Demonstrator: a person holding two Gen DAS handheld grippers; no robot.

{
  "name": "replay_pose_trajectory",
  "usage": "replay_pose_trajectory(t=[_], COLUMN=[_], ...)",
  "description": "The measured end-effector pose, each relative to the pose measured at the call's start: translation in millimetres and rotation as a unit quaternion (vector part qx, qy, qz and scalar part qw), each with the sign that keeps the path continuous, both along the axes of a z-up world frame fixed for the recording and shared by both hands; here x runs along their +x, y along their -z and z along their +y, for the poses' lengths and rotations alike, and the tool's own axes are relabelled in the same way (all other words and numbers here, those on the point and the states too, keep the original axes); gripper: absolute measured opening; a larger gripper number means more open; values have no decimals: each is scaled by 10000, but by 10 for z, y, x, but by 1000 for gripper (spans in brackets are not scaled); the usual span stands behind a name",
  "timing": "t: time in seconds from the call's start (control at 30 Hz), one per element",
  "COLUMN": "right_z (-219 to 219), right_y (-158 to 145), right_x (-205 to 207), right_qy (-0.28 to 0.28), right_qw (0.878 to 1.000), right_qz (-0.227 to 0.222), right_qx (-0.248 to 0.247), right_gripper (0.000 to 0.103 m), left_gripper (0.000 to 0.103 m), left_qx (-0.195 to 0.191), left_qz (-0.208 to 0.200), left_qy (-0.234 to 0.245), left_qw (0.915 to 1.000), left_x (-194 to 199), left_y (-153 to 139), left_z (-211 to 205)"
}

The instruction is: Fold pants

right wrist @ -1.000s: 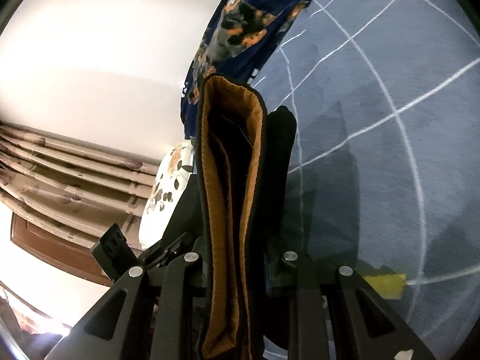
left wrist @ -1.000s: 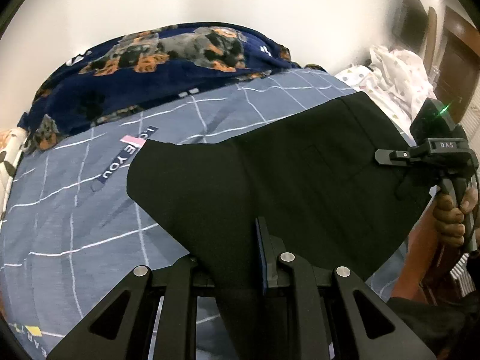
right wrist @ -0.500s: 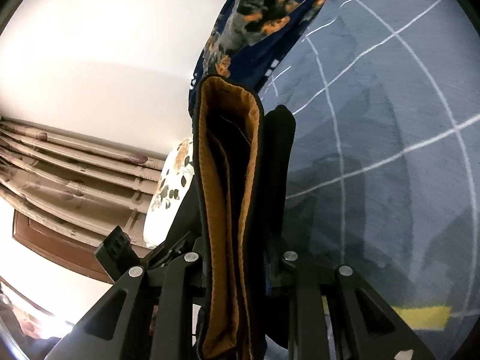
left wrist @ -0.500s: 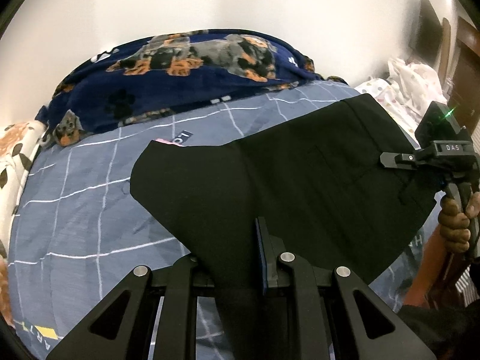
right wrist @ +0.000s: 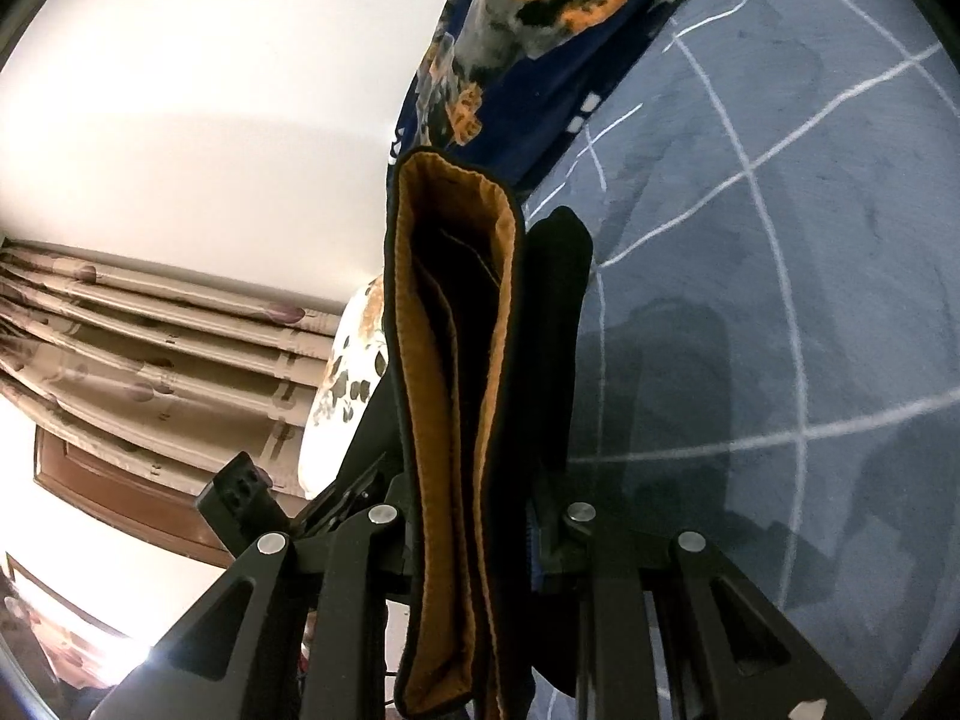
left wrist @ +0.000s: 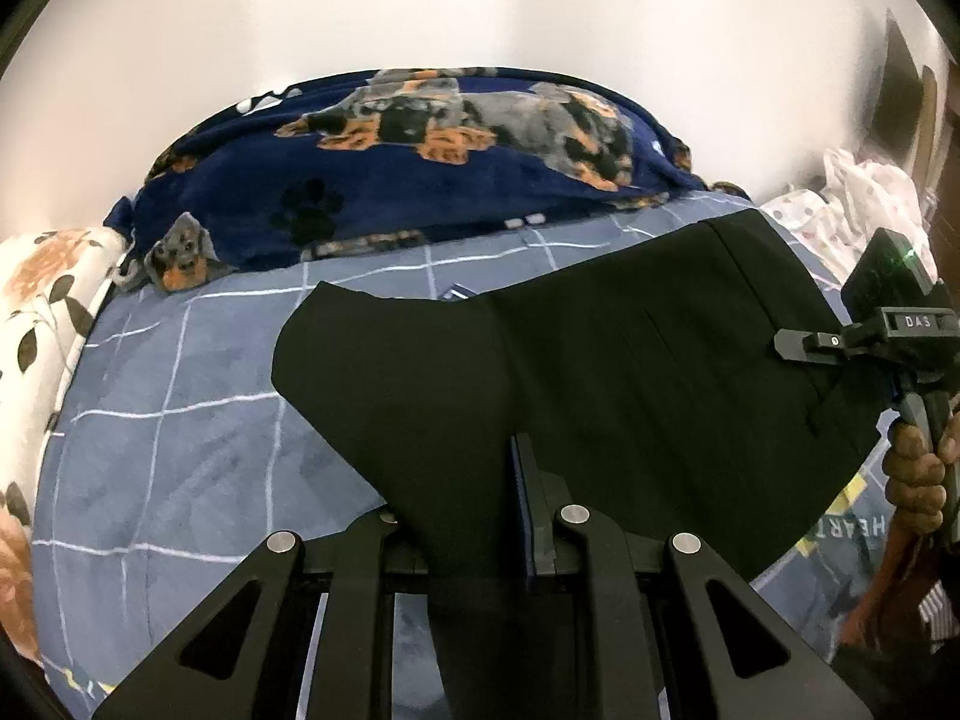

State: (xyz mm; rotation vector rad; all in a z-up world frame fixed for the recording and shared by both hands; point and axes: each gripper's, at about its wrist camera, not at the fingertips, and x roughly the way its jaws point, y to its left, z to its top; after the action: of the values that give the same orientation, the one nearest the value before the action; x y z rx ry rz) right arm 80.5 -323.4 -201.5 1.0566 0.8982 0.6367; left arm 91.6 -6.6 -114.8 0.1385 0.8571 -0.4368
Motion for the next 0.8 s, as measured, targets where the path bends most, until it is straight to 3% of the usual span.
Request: replay_pose_trajectory(t=[0.8], right_z=[205], right_y=[137], right_x=[1147], right_qy=[34], right_qw=[9992], right_qz=[-32], right_qx=[403], right_gripper=[21], left_gripper=[17], left_qx=[-32], left_qz=[-194], left_qy=[-521], left_qw=[9984], left_x=[1388], left_y=[83], left_z=[326])
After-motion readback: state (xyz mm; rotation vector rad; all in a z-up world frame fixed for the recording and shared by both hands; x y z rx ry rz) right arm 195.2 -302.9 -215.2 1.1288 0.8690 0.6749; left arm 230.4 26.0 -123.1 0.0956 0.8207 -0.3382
